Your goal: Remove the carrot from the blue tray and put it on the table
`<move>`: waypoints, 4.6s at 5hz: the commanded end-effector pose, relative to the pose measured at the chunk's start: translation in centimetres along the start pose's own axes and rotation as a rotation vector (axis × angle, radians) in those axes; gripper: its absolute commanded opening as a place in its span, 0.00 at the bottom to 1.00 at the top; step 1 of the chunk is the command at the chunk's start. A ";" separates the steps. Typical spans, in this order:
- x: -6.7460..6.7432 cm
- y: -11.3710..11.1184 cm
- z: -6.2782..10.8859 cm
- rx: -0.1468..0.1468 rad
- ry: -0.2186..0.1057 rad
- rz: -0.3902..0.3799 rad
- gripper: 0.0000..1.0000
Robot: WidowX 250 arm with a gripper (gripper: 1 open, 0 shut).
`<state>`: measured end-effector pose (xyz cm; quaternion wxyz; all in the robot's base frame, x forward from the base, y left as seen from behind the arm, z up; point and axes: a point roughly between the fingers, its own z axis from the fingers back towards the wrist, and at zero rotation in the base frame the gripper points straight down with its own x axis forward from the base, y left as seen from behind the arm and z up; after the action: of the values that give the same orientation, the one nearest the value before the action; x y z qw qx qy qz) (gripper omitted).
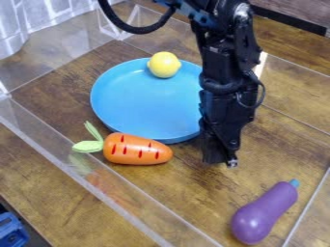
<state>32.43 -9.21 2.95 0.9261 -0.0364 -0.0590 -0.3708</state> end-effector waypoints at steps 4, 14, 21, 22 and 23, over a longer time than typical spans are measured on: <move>3.9 -1.1 -0.2 0.013 -0.121 0.118 0.00; 3.9 -4.1 2.7 -0.029 -0.131 0.234 0.00; 1.9 -2.6 -0.2 -0.029 -0.114 0.405 0.00; 1.9 -3.2 -0.1 -0.048 -0.125 0.386 0.00; 2.2 -3.8 0.5 -0.062 -0.138 0.387 0.00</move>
<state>31.04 -12.58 2.36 0.9770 -0.0963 -0.0809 -0.1723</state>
